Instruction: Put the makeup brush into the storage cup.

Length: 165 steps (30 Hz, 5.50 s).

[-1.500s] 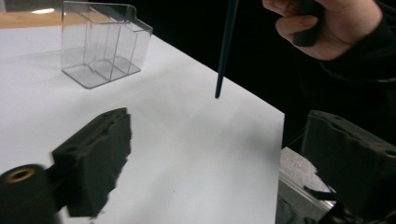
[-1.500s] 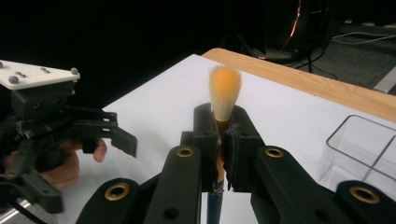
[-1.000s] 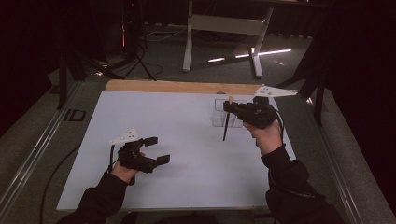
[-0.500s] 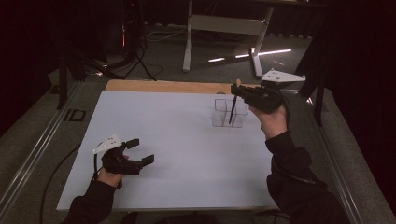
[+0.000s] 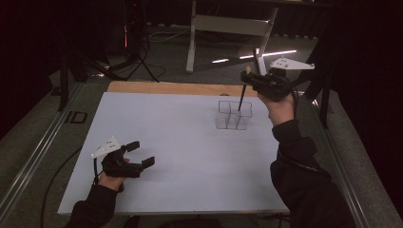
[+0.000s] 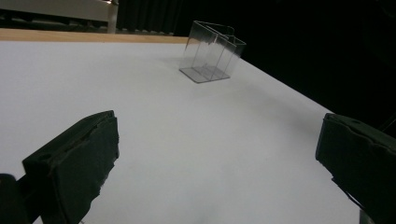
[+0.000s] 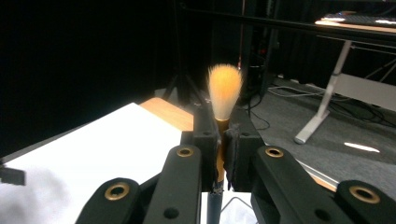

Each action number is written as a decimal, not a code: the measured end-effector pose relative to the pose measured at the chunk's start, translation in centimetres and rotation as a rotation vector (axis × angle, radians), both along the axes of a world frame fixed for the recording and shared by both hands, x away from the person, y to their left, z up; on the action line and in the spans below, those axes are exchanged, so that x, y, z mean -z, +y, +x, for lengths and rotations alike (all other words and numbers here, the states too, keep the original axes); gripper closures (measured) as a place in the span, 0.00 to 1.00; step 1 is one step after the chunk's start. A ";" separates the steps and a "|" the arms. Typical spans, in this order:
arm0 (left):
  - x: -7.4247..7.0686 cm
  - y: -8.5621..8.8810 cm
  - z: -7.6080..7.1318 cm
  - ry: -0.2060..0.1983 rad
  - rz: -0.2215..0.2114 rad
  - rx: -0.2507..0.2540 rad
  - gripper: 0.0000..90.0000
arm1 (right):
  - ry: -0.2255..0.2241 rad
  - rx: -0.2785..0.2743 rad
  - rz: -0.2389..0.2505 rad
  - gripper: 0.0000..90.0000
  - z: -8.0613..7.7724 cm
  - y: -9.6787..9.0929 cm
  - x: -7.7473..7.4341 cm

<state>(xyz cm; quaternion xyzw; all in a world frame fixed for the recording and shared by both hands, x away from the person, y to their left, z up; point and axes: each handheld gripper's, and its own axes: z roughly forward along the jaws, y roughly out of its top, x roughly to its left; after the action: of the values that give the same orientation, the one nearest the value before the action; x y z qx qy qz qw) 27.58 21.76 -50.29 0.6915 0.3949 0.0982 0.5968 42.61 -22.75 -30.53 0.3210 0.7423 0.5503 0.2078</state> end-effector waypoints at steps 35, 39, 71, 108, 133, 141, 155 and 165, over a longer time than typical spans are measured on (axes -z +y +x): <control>0.4 -0.1 -0.2 -0.018 -0.003 0.013 0.00 | 0.023 0.125 -0.078 0.94 6.1 0.7 4.4; 0.4 -0.1 -0.2 -0.010 -0.001 0.015 0.00 | 0.037 0.131 -0.083 0.94 6.4 0.8 5.5; 0.5 -0.1 -0.1 -0.011 -0.010 0.025 0.00 | 0.204 0.180 -0.098 0.93 7.4 0.9 11.6; 0.4 -0.2 -0.4 -0.025 0.004 0.019 0.00 | 0.203 0.103 -0.061 0.12 4.8 0.6 9.8; 0.3 -0.2 -0.5 -0.050 0.005 0.024 0.00 | 0.169 -0.021 -0.026 0.15 -0.9 -0.4 10.5; 0.3 -0.3 -0.6 -0.052 0.012 0.027 0.00 | 0.153 -0.061 -0.020 0.14 -3.2 -0.8 10.2; 0.3 -0.2 -0.6 -0.054 0.004 0.027 0.00 | 0.154 -0.114 0.033 0.15 -6.8 -1.5 11.3; 0.4 -0.5 -0.6 -0.052 0.009 0.043 0.00 | 0.146 -0.151 0.007 0.15 -8.8 -2.0 13.1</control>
<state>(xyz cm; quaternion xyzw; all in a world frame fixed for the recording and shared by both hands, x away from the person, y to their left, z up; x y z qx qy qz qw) 27.00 21.30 -50.67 0.6998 0.3640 0.1051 0.6056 33.81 -24.76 -43.60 0.3043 0.7755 0.5421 0.1102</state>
